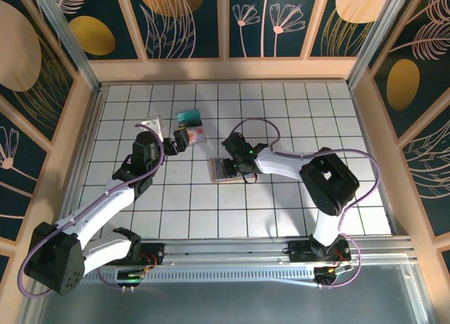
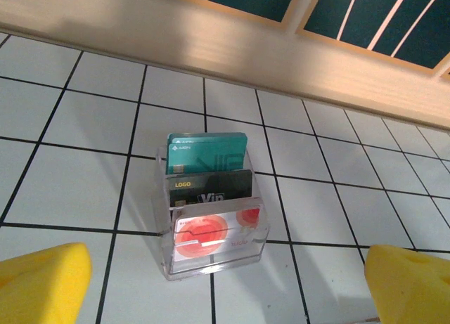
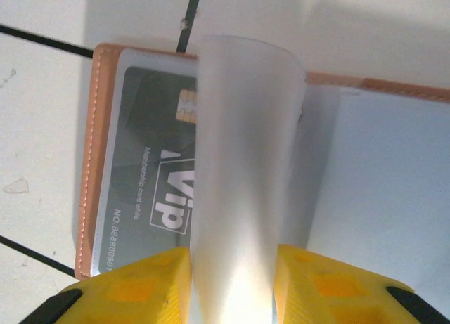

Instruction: Take the credit cards out of the card holder

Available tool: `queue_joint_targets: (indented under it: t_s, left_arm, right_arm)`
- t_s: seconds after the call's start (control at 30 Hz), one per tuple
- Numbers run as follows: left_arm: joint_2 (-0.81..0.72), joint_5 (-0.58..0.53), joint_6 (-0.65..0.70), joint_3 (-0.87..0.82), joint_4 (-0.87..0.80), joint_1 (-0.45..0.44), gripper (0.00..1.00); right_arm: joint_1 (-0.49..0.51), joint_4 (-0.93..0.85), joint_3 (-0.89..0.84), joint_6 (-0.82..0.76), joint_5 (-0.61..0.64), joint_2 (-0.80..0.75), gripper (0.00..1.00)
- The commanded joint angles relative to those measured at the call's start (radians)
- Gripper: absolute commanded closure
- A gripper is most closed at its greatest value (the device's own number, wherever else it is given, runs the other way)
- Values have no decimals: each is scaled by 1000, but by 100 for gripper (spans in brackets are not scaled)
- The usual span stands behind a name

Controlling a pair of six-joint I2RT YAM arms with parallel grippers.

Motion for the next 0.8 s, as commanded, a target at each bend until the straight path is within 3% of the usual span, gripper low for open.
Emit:
queue_joint_targets:
  t_s: [0.0, 0.4, 0.77]
  left_arm:
    - [9, -26, 0, 16, 17, -3, 1]
    - [33, -58, 14, 20, -16, -18, 1]
    - [147, -225, 30, 41, -71, -180, 1]
  right_arm:
    - [-7, -27, -12, 16, 67, -44, 63]
    - [-51, -27, -67, 53, 116, -95, 62]
    - [-93, 23, -134, 62, 94, -131, 63]
